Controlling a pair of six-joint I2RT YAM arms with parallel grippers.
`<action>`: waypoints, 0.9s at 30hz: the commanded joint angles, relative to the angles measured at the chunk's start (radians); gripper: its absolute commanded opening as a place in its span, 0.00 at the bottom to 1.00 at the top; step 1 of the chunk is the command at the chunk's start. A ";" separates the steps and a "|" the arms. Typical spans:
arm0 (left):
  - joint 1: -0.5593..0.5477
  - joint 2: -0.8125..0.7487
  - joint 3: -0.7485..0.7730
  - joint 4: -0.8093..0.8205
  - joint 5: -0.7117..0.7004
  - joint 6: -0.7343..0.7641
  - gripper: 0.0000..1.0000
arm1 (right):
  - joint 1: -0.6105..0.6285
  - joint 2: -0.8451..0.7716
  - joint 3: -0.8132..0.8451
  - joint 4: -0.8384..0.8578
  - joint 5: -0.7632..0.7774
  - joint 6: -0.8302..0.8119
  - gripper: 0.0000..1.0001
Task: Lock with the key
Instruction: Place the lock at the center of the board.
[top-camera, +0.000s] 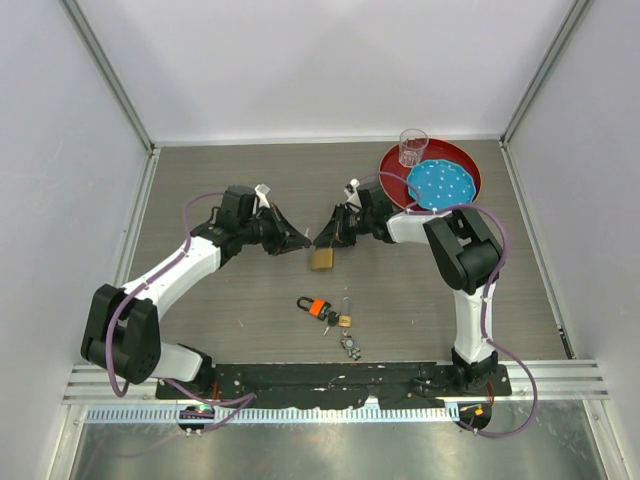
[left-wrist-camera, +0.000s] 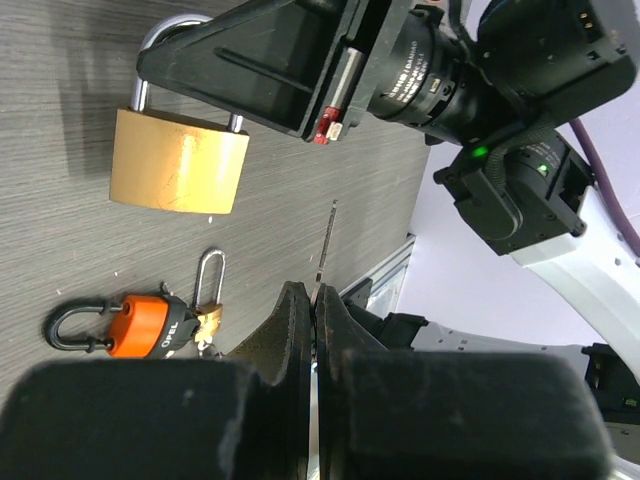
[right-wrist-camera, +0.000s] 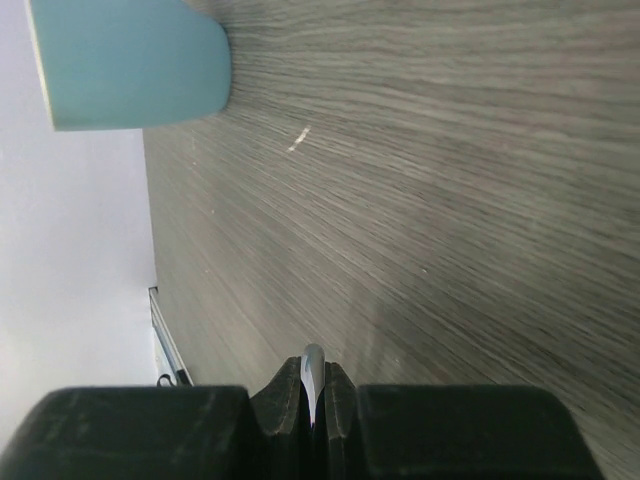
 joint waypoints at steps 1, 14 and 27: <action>0.003 -0.021 -0.009 0.062 0.011 -0.015 0.00 | 0.008 -0.013 -0.020 0.104 -0.031 0.022 0.08; 0.003 0.006 -0.010 0.062 0.014 -0.009 0.00 | 0.000 -0.014 -0.023 0.024 -0.028 -0.049 0.37; 0.003 0.088 0.044 -0.089 0.012 0.064 0.00 | -0.044 -0.042 0.004 -0.113 0.010 -0.136 0.52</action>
